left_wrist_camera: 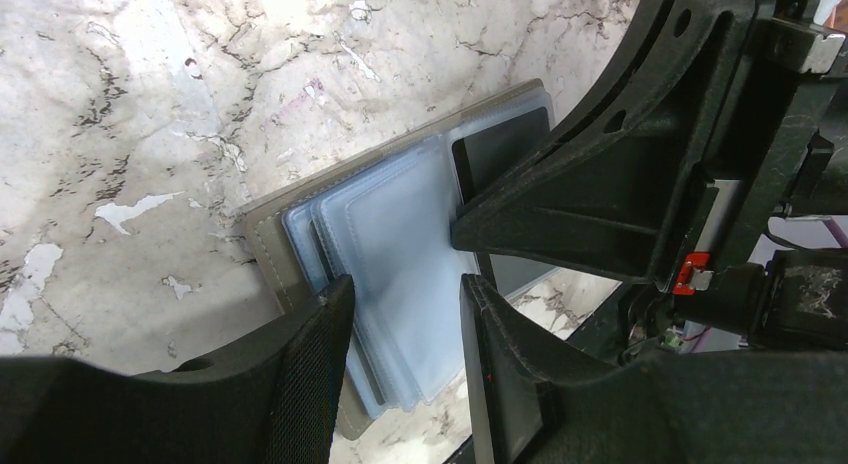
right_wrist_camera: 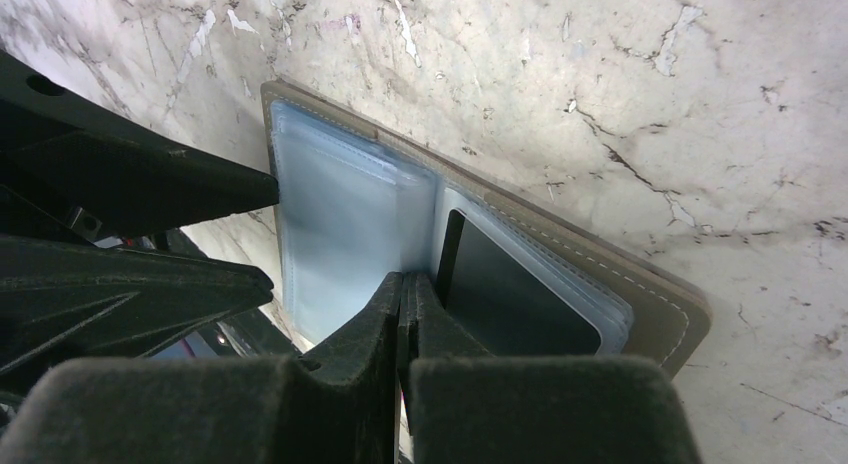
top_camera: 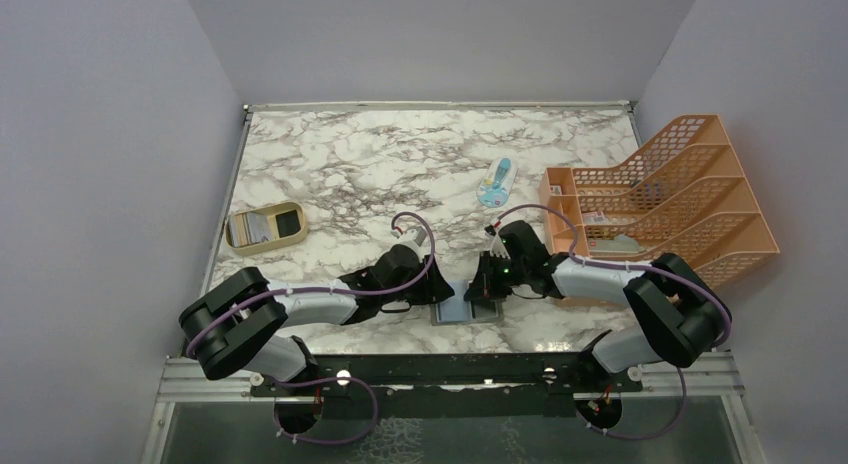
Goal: Put the credit cards into the card holder
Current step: Turn over the card slot in the card holder.
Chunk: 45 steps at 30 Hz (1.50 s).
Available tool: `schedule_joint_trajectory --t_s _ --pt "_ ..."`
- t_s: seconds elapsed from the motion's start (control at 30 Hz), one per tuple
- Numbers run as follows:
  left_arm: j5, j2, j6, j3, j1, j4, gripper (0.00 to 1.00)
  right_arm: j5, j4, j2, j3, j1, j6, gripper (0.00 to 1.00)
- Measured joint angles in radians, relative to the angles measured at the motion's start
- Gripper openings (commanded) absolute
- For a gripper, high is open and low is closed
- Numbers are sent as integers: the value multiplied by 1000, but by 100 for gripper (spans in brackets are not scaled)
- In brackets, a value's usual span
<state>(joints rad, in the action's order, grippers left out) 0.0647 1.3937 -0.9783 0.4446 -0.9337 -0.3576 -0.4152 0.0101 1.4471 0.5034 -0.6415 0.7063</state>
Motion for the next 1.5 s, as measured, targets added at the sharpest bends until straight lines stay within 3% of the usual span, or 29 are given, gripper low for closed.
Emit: schedule_joint_trajectory --t_s 0.2,0.67,0.9,1.1,1.5 --pt "18 4 -9 0 0 -12 46 0 -3 -4 -2 0 0 10" --pt "108 18 -46 1 -6 -129 45 30 37 -55 -5 0 -4 19" --pt "130 47 -48 27 -14 -160 45 72 74 -119 -5 0 -3 33" --pt "133 69 -48 57 -26 -182 45 168 139 -241 -11 0 1 43" --pt "142 245 -26 192 -63 -201 45 373 318 -614 -18 0 48 43"
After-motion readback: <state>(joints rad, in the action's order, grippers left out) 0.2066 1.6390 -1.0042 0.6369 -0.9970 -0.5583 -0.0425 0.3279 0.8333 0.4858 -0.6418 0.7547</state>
